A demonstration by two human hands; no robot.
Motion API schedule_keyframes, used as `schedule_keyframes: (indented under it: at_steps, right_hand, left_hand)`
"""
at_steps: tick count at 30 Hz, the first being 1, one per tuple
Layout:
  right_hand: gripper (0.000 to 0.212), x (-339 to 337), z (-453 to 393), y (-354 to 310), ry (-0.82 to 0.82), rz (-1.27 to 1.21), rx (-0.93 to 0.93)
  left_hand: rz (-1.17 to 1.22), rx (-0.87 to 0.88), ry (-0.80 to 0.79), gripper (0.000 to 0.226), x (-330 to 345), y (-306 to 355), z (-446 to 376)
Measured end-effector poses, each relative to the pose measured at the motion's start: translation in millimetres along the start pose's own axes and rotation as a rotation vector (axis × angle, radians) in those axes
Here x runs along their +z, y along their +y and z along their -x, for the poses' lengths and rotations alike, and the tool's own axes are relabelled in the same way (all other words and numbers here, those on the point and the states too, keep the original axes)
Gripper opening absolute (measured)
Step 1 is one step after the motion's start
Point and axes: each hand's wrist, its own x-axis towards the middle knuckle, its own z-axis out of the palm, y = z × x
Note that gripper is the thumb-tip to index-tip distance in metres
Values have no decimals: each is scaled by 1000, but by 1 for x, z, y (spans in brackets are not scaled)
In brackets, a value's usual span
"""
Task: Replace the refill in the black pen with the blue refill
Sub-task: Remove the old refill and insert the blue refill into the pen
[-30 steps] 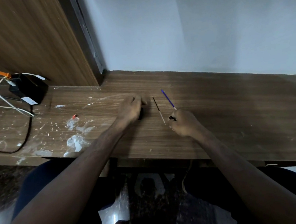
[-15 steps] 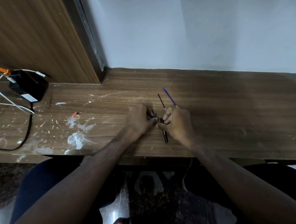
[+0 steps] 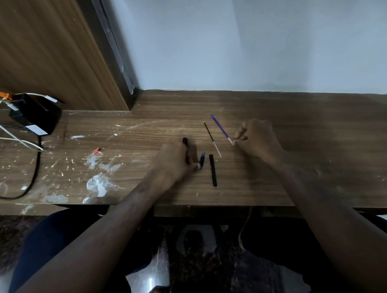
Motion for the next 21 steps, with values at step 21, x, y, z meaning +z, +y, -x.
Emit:
schedule_keyframes:
  at_steps: [21]
  right_hand:
    - [17,36,-2,3,44,89,-2]
  left_hand:
    - [-74,47,4,42,50,24,14]
